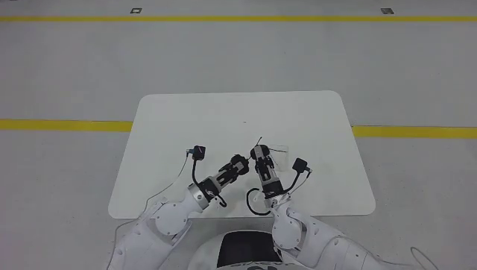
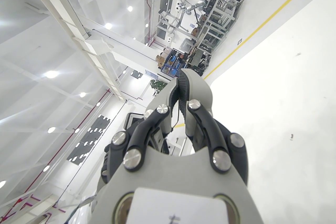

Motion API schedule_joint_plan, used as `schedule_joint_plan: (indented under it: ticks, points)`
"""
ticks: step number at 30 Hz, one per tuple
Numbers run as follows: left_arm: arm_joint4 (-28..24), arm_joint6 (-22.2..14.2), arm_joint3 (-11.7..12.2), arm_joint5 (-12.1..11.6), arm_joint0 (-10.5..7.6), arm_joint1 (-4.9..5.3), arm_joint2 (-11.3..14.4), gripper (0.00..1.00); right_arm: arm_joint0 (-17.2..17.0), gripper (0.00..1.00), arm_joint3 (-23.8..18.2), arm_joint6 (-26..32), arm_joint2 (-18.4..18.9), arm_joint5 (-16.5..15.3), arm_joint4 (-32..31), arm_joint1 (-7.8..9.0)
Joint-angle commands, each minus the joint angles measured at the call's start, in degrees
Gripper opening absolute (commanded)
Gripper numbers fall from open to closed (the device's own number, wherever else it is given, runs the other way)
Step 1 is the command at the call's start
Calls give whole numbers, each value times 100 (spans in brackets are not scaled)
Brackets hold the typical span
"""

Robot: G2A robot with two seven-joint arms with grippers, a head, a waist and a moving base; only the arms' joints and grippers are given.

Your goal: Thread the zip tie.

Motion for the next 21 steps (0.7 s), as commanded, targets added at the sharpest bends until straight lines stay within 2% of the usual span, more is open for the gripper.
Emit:
schedule_joint_plan:
  ticks: [1,21]
  points:
    - [-2,6,7,4,-8,-1,9,0,-1,0,0,-17,1,0,-12,-2]
    - [-38,-47,22,-47,-23,11,43,0,66,0,91,-206,-140,0,-156,-3]
